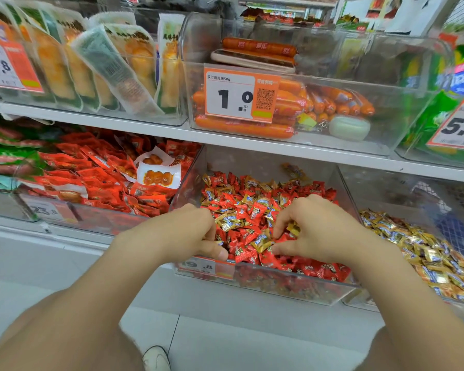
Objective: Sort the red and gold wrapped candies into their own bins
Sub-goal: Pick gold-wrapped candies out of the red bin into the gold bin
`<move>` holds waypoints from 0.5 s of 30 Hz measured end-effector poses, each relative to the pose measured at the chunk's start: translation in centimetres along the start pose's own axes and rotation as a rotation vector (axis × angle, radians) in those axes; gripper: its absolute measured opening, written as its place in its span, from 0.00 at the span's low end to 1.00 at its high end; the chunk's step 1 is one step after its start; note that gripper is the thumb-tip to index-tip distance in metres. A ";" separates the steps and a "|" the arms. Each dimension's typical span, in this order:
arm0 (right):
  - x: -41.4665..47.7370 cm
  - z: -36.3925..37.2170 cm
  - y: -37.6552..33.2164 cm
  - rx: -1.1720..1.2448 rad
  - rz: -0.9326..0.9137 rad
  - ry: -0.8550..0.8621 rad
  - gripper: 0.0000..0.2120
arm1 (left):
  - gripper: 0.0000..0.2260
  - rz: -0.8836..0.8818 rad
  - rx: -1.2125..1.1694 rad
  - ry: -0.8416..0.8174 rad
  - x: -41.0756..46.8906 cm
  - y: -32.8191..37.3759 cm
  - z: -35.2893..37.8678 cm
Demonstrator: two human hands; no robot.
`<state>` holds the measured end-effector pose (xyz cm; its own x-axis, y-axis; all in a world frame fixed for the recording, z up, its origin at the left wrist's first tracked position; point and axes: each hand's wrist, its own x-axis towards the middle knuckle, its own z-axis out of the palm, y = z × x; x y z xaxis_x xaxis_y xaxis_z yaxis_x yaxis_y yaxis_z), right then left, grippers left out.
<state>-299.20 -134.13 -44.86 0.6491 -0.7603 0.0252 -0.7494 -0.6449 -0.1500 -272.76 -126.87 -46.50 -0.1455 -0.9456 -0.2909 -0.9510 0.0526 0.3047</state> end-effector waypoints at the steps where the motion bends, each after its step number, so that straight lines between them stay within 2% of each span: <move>1: -0.1 -0.3 0.1 -0.057 0.018 0.017 0.13 | 0.23 0.008 0.004 -0.018 0.1 0.0 0.0; 5: -0.2 -0.6 0.4 -0.043 0.018 0.076 0.11 | 0.27 0.048 0.009 -0.084 0.5 -0.1 -0.2; 8: 0.1 -0.5 -0.2 0.074 -0.064 0.101 0.11 | 0.22 0.069 0.049 -0.136 0.7 0.3 0.2; 12: 0.8 0.2 -1.3 0.062 -0.151 -0.019 0.07 | 0.23 0.074 0.034 -0.177 0.9 0.3 0.1; 15: 1.1 1.4 -1.7 0.029 -0.172 -0.116 0.13 | 0.24 0.089 0.014 -0.175 0.8 0.2 -0.2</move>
<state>-297.04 -133.70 -45.93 0.7794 -0.6236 -0.0610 -0.6230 -0.7609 -0.1814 -273.01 -127.71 -46.52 -0.2735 -0.8667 -0.4171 -0.9356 0.1392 0.3244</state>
